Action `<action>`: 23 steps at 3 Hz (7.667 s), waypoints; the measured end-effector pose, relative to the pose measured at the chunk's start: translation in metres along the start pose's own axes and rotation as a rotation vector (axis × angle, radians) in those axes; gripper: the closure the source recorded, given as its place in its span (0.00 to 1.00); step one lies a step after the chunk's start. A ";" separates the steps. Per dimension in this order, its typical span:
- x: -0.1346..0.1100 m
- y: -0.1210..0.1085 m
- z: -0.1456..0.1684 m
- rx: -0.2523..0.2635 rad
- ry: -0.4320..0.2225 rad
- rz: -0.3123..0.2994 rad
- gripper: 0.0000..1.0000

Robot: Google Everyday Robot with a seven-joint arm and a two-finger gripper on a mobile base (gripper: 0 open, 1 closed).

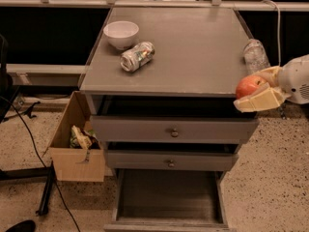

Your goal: Place apple into top drawer

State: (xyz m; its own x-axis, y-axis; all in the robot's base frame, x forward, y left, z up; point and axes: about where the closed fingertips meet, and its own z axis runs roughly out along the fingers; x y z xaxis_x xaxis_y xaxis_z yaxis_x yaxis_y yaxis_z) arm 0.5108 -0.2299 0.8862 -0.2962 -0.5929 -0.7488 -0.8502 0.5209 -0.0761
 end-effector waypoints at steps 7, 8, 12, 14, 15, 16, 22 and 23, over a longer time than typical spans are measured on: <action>0.179 0.079 0.137 -0.143 -0.121 -0.059 1.00; 0.209 0.087 0.174 -0.180 -0.137 -0.085 1.00; 0.291 0.098 0.284 -0.252 -0.074 -0.212 1.00; 0.327 0.105 0.330 -0.283 -0.038 -0.227 1.00; 0.337 0.105 0.348 -0.301 -0.051 -0.232 1.00; 0.350 0.104 0.374 -0.314 -0.084 -0.263 1.00; 0.450 0.102 0.515 -0.391 -0.141 -0.241 1.00; 0.462 0.101 0.537 -0.369 -0.162 -0.261 1.00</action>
Offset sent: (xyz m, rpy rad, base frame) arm -0.0778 0.0029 -0.1626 0.0899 0.0451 0.0326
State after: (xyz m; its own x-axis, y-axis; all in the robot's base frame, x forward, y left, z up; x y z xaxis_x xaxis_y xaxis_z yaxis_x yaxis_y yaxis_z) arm 0.5213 -0.1215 0.1793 -0.0058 -0.5566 -0.8308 -0.9935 0.0975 -0.0584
